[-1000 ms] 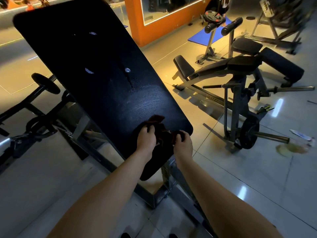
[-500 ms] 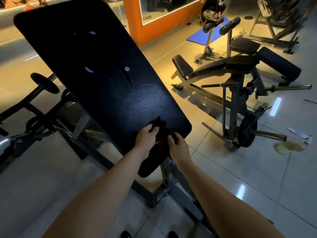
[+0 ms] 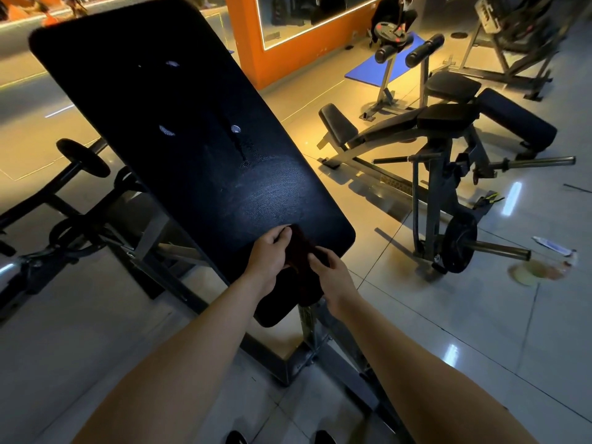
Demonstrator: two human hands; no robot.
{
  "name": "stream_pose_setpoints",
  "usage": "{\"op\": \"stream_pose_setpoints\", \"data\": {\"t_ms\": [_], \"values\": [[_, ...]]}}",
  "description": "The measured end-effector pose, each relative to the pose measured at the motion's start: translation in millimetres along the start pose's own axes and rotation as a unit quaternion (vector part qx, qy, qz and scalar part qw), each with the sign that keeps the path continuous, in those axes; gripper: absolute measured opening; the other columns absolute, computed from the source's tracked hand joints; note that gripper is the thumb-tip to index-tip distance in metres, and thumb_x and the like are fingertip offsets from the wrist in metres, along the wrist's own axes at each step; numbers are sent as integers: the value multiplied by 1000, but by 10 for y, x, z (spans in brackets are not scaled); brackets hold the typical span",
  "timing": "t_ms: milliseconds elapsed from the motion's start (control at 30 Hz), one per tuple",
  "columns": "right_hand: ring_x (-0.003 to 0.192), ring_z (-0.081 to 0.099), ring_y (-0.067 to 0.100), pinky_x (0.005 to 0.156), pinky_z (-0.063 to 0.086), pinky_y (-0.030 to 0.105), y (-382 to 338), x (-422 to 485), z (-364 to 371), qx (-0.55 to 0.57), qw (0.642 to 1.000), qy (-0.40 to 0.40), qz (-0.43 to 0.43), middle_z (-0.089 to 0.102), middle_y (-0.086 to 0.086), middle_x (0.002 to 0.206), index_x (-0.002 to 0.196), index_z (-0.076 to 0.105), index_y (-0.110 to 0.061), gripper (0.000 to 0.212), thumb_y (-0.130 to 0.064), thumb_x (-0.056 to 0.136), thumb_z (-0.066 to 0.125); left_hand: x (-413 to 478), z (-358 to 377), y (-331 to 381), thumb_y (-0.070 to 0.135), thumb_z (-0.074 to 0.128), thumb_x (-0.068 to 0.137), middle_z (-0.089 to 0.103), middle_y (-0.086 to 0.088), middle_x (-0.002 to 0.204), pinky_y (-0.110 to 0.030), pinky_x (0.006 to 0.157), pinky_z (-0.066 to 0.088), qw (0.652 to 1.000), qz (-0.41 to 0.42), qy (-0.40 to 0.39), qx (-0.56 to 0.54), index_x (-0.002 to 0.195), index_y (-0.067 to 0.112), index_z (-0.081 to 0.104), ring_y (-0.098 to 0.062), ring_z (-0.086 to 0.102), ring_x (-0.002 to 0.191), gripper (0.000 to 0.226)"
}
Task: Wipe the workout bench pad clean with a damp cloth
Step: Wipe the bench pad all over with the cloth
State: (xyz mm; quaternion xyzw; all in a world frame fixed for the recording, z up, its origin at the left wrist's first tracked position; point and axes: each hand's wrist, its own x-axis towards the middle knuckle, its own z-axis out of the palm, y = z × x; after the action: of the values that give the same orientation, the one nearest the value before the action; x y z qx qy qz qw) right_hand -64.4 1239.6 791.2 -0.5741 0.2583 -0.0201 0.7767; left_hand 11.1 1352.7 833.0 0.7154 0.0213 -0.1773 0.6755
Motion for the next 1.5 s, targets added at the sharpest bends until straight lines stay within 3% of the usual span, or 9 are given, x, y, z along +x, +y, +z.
{"op": "stream_pose_setpoints", "data": {"t_ms": [200,433,700,900,1033,1167,1233,1400,1500], "values": [[114,64,30,88,55,44,-88,54,-18,149,986,78,-2,66,19,120,113,64,-11,27,-25,106,41,27,-218,-93,27,54,100,70,8,110,-42,95,55,991,45,111,65,102,34,71,-14,65,105,18],[120,63,34,95,54,45,-217,146,140,288,957,-9,25,64,16,131,137,56,-24,40,-8,101,45,-190,-80,-119,25,49,104,73,-1,113,-29,75,56,995,-22,-76,58,117,33,66,-12,71,98,23],[108,69,29,82,58,38,-297,131,293,176,984,11,26,69,16,121,119,66,-21,22,-26,102,54,-136,-43,-56,31,56,100,73,0,113,-40,97,54,999,12,-41,28,122,27,66,-16,69,106,25],[121,56,19,97,48,33,-213,226,459,88,994,34,-57,52,-3,138,146,35,-41,52,-23,101,54,-16,-9,107,28,45,103,69,9,111,-36,101,50,992,55,4,111,116,29,65,-12,64,109,24],[119,58,16,88,43,21,-276,377,512,-49,987,97,-120,61,-6,126,132,56,-25,32,-13,104,46,105,-272,109,31,48,99,62,12,106,-33,101,46,931,174,-1,321,116,32,67,-11,58,111,25],[118,49,7,101,34,21,-378,570,629,-88,963,205,-150,54,-5,128,135,55,-22,32,-17,105,45,201,-615,52,16,51,96,62,10,128,-37,114,27,836,284,142,448,123,27,65,-14,46,126,32],[120,45,7,107,33,23,-375,659,828,-140,954,165,-209,49,-2,133,141,51,-21,36,-19,105,45,286,-798,44,12,48,94,54,6,141,-44,120,17,804,286,190,485,132,23,60,-18,39,135,40],[149,26,27,125,13,43,-213,976,1267,-393,800,-27,-453,39,9,157,145,50,-13,50,-21,97,60,471,-966,52,15,49,96,35,5,159,-47,121,13,752,265,212,565,148,22,44,-19,31,143,53],[153,19,26,124,10,45,-394,1252,1099,-456,734,-52,-500,34,5,161,147,48,-14,55,-22,95,61,508,-935,-9,23,46,98,27,5,163,-49,120,14,718,251,220,611,152,25,38,-21,29,144,54]]}}
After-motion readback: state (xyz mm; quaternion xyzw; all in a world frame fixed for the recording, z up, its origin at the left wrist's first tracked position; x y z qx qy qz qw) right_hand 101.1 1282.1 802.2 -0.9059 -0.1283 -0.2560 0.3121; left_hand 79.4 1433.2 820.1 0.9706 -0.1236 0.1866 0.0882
